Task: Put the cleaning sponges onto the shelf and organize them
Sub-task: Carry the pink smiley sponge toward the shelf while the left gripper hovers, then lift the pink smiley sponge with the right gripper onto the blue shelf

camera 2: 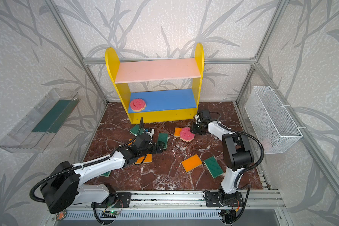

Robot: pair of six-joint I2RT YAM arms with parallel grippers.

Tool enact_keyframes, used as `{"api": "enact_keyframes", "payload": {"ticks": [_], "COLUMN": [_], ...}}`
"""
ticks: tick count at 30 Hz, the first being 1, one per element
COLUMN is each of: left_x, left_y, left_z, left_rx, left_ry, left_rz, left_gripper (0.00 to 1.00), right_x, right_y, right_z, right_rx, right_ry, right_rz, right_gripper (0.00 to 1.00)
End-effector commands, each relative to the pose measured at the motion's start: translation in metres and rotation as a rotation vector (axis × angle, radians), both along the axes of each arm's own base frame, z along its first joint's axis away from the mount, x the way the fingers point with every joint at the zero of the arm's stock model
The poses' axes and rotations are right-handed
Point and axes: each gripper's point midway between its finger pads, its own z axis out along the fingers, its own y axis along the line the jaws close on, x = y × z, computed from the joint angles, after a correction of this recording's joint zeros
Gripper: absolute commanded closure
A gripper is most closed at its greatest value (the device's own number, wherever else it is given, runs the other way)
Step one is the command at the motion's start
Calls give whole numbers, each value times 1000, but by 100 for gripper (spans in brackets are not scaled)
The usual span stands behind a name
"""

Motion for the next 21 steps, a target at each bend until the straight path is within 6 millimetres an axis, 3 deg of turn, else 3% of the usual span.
{"api": "enact_keyframes", "payload": {"ticks": [1, 11, 21], "left_x": [4, -7, -26], "left_y": [-1, 12, 39], "left_z": [16, 31, 38], "left_rx": [-20, -37, -30], "left_ry": [-26, -55, -86], "left_rz": [4, 19, 58], "left_gripper": [2, 3, 2], "right_x": [-6, -21, -42], "right_y": [1, 0, 17], "right_z": [2, 24, 67], "right_rx": [11, 42, 111], "right_ry": [9, -24, -72], "right_rz": [4, -9, -21], "right_gripper": [71, 81, 81]}}
